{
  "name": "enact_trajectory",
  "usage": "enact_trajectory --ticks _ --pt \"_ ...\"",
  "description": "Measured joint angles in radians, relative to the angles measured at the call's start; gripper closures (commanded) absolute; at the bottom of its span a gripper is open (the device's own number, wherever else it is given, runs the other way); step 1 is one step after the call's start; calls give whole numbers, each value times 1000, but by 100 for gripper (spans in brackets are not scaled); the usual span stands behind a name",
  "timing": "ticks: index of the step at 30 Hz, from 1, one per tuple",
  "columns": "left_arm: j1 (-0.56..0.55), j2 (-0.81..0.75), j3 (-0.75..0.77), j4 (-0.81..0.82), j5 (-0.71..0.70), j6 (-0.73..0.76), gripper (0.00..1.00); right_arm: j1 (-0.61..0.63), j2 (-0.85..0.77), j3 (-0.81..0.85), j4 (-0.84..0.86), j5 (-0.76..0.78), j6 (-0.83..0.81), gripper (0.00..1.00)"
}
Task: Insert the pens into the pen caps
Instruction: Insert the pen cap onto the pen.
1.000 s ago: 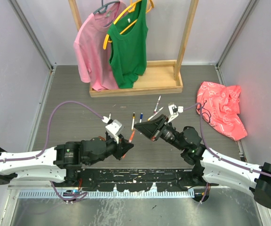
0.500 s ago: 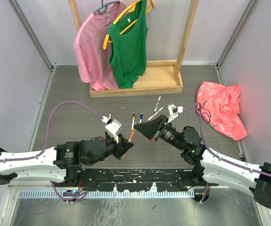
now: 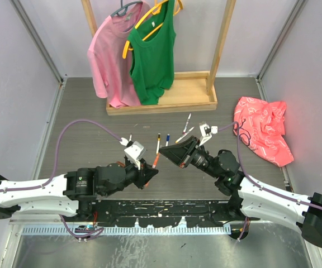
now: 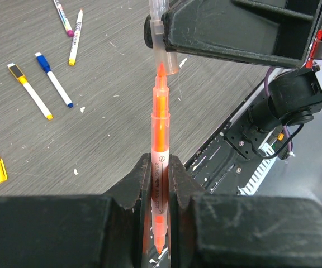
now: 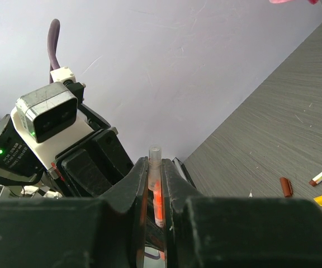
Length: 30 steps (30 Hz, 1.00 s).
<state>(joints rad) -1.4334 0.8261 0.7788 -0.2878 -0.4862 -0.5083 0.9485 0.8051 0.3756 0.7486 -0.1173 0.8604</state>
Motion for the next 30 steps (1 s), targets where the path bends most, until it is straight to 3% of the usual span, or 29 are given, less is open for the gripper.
enact_trajectory --ticks 30 --pt "-5 37 11 37 -91 -64 100 8 53 1 29 -27 -77 98"
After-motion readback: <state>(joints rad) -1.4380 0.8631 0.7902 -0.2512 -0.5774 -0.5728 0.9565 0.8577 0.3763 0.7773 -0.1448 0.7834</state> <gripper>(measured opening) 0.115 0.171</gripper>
